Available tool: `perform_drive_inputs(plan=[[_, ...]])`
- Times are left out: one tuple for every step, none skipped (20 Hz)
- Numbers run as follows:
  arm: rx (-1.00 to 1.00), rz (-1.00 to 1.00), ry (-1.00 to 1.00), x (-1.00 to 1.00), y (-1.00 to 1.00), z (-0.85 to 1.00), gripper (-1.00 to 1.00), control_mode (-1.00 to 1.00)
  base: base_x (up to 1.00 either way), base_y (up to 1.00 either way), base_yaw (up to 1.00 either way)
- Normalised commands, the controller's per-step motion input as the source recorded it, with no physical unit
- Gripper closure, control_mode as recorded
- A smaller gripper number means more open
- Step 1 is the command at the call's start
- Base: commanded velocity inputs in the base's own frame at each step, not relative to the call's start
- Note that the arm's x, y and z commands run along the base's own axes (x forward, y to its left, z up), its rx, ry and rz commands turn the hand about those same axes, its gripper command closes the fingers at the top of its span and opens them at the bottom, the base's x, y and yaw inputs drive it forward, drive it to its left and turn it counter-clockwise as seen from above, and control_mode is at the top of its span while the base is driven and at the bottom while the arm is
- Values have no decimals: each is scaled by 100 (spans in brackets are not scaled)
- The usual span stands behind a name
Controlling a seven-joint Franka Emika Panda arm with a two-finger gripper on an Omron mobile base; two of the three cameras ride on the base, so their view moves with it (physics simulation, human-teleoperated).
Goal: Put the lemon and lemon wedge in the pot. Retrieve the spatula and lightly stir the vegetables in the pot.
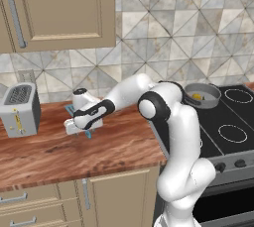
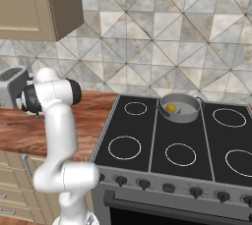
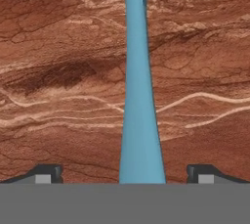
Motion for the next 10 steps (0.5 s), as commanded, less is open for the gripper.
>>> perform_drive_inputs(plan=[[0,-4,0,-23,-21,-41,-100,-100,0,0,0],[0,-5,0,-30,-15,-45,-100,-100,0,0,0],[0,-4,0,-31,-11,-49,-100,-100,0,0,0],[0,-5,0,-30,-14,-59,-100,-100,0,0,0],[-2,-5,0,-24,-10,-70,100,-100,0,0,0],[0,-4,0,-24,-11,-81,100,-100,0,0,0],[0,-1,0,-23,-18,-84,100,-100,0,0,0],[0,0,0,-35,-31,-83,100,-100,0,0,0],[0,0,0,-36,-32,-82,100,-100,0,0,0],[0,0,0,-50,-29,-73,100,-100,0,0,0]])
